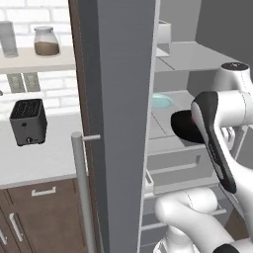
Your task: Pick the chicken drumstick and onion from their plates and place them in the bowl. Then put the bowl in the fridge.
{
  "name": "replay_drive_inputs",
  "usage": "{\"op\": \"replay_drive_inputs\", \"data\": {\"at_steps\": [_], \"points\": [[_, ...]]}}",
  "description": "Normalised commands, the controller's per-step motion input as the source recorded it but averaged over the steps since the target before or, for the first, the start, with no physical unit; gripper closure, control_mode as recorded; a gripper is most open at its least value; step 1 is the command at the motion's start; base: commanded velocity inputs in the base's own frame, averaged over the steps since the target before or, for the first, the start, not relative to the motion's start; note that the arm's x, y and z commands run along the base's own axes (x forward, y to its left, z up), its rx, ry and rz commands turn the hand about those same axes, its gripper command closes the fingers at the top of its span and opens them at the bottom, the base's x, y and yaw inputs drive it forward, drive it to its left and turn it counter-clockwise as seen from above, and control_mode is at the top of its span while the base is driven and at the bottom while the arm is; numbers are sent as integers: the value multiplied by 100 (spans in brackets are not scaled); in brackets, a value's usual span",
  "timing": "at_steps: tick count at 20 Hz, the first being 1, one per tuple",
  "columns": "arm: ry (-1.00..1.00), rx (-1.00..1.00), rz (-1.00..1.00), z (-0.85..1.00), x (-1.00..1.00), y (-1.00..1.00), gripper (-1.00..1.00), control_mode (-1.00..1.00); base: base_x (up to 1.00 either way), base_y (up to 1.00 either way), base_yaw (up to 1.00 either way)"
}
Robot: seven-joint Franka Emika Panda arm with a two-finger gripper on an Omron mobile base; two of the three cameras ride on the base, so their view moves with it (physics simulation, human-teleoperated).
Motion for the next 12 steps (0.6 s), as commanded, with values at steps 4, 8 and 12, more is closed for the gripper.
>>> {"op": "replay_drive_inputs", "data": {"at_steps": [4,8,12], "points": [[0,0,0,0,0,0,100,100,46,3,0],[0,0,0,0,0,0,100,100,61,0,3],[1,0,7,-9,56,-4,100,-100,19,0,1]]}}
